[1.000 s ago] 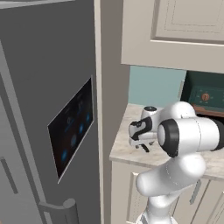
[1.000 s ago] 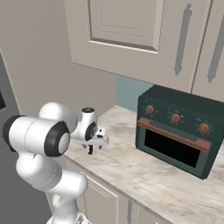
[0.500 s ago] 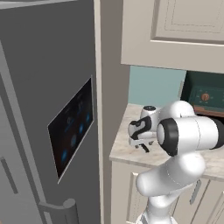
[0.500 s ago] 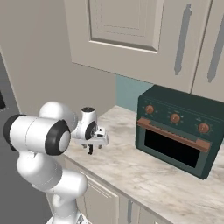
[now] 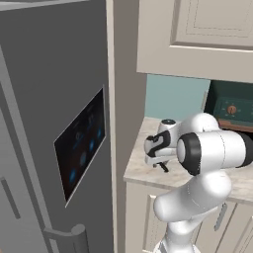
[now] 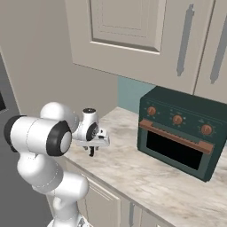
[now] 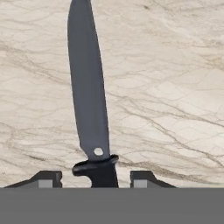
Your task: Retrieve the butter from the fridge and place it on a plate on the dining table. Then retrieve the butter knife by the fridge and place it near the plate.
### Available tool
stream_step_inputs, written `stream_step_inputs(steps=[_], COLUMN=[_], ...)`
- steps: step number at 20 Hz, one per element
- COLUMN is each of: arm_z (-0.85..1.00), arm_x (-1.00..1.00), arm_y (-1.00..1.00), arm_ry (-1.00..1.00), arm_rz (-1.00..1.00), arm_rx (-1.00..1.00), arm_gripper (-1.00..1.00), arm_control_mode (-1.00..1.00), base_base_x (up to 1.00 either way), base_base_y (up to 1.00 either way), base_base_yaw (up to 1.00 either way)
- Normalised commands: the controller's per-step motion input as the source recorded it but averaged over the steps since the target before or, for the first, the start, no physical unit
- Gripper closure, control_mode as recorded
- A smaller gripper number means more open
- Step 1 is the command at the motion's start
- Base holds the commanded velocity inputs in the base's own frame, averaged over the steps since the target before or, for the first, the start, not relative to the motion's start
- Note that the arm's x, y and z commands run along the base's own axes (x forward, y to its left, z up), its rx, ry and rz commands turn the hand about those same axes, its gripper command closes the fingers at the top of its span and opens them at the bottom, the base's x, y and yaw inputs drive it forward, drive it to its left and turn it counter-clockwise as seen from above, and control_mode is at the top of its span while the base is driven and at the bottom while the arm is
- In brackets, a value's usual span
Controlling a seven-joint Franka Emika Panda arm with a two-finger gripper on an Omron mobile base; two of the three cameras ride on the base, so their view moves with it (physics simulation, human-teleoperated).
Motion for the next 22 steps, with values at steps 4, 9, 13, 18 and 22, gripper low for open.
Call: stream_step_inputs(steps=[4, 9, 13, 18, 22], arm_z=[-0.05, -0.05, 0.0, 0.11, 0.42], arm_x=[0.0, 0.01, 0.04, -0.01, -0.11], arm_y=[0.0, 0.0, 0.0, 0.0, -0.01], arm_ry=[0.0, 0.0, 0.0, 0.0, 0.0], arm_rz=[0.0, 0.0, 0.0, 0.0, -0.03], arm_rx=[0.0, 0.0, 0.0, 0.0, 0.0], arm_gripper=[1.0, 1.0, 1.0, 1.0, 1.0], arm_control_mode=[-1.0, -1.0, -1.0, -1.0, -1.0], base_base_x=[0.0, 0.0, 0.0, 0.0, 0.0], base_base_y=[0.0, 0.0, 0.0, 0.0, 0.0], base_base_yaw=[0.0, 0.0, 0.0, 0.0, 0.0])
